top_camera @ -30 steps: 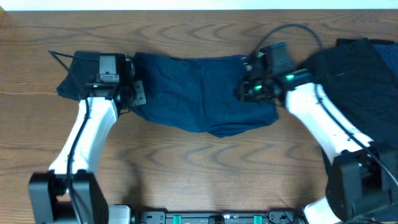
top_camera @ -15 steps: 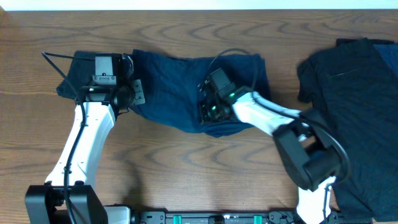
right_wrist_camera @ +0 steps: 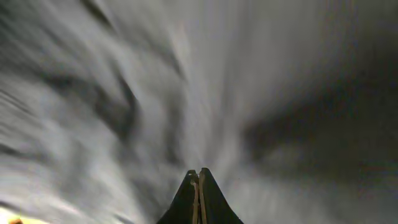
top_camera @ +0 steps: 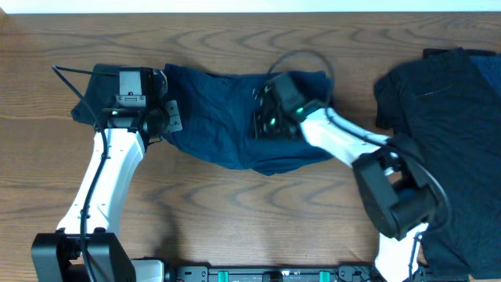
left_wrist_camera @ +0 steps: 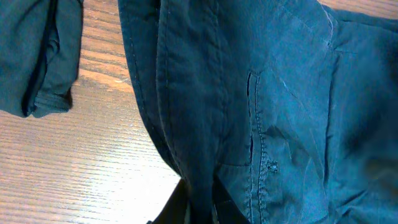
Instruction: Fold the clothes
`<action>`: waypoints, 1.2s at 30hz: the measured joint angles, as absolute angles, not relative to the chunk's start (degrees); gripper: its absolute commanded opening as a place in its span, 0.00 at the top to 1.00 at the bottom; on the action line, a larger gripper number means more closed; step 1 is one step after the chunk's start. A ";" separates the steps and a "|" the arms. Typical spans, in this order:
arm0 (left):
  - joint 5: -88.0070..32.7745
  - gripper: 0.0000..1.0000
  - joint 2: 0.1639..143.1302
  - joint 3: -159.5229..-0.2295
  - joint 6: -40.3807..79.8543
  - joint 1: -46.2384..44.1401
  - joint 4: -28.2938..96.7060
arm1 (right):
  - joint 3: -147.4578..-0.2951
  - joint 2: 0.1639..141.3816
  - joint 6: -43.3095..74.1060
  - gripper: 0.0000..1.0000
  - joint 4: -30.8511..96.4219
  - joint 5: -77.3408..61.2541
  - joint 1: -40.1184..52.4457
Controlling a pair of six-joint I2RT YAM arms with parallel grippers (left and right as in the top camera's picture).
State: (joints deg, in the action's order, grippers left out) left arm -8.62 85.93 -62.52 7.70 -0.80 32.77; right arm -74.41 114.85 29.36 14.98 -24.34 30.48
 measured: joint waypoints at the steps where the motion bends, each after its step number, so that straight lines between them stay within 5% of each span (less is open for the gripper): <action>1: -8.62 0.93 85.93 -62.52 7.70 -0.80 32.77 | -74.89 114.17 29.56 0.99 13.65 -24.16 29.95; 23: -8.62 0.93 85.93 -62.52 7.70 -0.80 32.73 | -76.12 123.79 31.22 0.99 3.44 -16.47 34.39; 36: -8.62 0.93 85.93 -62.52 7.68 -0.80 32.75 | -77.19 120.42 31.24 0.99 -2.59 -14.41 29.19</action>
State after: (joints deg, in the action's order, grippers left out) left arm -8.62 85.93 -62.52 7.68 -0.80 32.75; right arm -77.19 120.42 31.24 -2.59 -14.41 29.19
